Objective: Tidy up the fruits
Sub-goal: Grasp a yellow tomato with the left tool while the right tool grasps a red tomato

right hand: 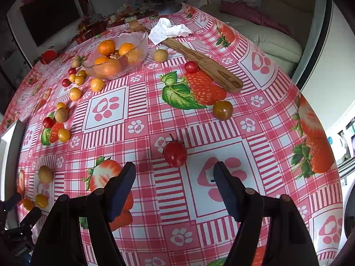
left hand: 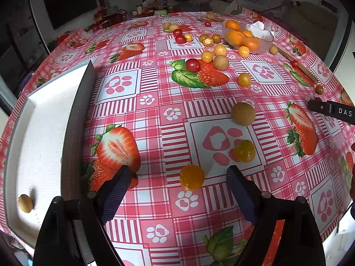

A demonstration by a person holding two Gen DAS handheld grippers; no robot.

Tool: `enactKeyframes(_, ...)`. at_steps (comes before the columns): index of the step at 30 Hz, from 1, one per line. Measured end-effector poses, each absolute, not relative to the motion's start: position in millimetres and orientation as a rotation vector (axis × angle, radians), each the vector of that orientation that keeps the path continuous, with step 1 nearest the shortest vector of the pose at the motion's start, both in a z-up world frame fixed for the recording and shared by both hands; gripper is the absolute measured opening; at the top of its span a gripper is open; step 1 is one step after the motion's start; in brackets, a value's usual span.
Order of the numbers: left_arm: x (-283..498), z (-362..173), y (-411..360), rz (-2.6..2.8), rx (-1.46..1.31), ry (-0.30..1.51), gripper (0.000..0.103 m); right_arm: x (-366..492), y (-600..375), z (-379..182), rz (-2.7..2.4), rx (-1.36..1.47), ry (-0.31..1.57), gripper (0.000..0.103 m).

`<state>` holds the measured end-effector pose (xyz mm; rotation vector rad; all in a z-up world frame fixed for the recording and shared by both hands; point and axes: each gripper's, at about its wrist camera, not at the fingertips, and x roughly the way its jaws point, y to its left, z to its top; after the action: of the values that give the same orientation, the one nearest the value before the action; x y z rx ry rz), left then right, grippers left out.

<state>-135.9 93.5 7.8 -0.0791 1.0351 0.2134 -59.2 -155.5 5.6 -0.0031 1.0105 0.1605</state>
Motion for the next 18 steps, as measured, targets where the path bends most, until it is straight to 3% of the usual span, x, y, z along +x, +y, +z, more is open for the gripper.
enactKeyframes(3,-136,7,94,0.218,-0.093,1.034,0.088,-52,-149,5,0.143,-0.03,1.0,0.069)
enactKeyframes(5,-137,8,94,0.199,-0.123,1.029,0.077,-51,-146,5,0.137,-0.052,0.988,0.056)
enactKeyframes(7,-137,10,90,0.19,-0.113,1.021,0.057,-50,-143,6,0.151,-0.069,0.977,0.03)
enactKeyframes(8,-138,11,88,0.176,-0.109,1.017,0.049,-51,-142,6,0.159,-0.069,0.976,0.026)
enactKeyframes(9,-138,12,85,0.16,-0.103,1.013,0.029,-51,-142,7,0.169,-0.064,0.977,0.023)
enactKeyframes(10,-137,13,83,0.149,-0.097,1.014,0.021,-51,-143,7,0.174,-0.056,0.978,0.023)
enactKeyframes(18,-149,21,92,0.086,-0.174,0.999,0.021,-73,-152,12,0.307,0.087,1.018,0.023)
